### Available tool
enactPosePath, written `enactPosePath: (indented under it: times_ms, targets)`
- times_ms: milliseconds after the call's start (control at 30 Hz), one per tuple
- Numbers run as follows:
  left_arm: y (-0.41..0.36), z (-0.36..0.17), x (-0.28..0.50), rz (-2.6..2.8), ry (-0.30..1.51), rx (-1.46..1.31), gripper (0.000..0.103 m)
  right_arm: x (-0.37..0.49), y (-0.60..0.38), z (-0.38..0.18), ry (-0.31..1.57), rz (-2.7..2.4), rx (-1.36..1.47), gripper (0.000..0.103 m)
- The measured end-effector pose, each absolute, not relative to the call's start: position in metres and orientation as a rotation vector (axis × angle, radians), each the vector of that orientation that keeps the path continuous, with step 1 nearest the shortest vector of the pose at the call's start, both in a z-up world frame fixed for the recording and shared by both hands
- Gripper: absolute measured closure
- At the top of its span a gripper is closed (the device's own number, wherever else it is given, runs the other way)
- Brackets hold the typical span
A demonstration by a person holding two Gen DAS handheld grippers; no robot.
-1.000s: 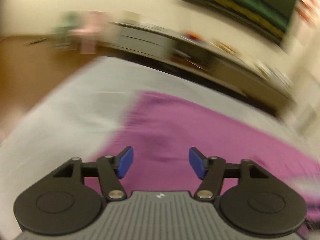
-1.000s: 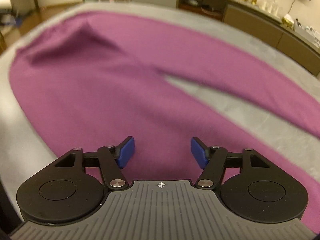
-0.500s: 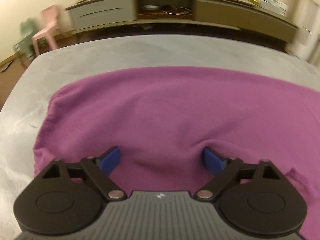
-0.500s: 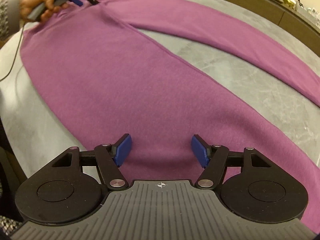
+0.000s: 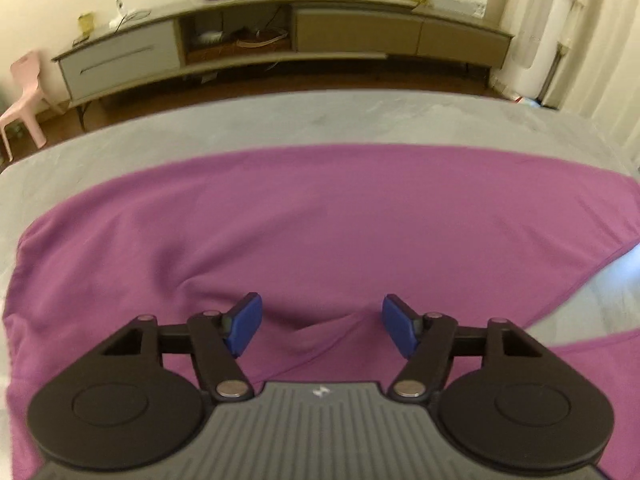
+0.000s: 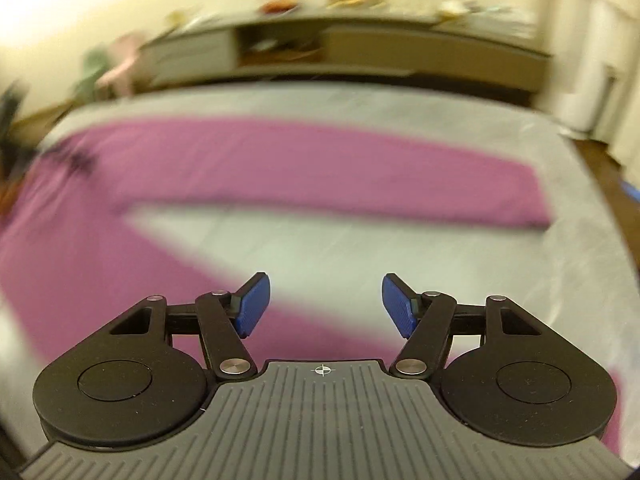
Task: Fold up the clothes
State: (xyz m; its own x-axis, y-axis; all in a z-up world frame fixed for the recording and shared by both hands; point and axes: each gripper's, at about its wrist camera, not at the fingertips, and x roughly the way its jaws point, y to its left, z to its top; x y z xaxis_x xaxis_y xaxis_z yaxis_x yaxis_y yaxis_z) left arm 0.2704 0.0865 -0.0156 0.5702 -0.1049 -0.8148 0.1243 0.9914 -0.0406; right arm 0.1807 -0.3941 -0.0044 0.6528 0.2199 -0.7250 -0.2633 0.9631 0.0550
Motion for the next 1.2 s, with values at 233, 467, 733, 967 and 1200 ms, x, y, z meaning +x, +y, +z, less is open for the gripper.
enactPosePath:
  times_ms: [233, 467, 733, 967, 1200]
  targets:
    - [0.148, -0.020, 0.231, 0.020, 0.945, -0.005, 0.035, 0.313, -0.379, -0.042, 0.902, 0.215, -0.062, 0.043]
    - [0.221, -0.045, 0.207, 0.095, 0.985, -0.045, 0.025, 0.379, -0.395, -0.078, 0.951, 0.110, -0.104, 0.041]
    - [0.204, -0.029, 0.217, 0.016, 0.955, -0.001, 0.031, 0.394, -0.408, -0.068, 0.967, 0.066, -0.061, 0.052]
    - [0.158, -0.037, 0.261, -0.097, 0.977, 0.108, 0.030, 0.240, -0.463, -0.013, 0.911, 0.185, -0.089, 0.040]
    - [0.190, -0.056, 0.282, 0.075, 0.966, 0.030, 0.004, 0.136, -0.564, -0.038, 1.041, 0.021, -0.077, 0.048]
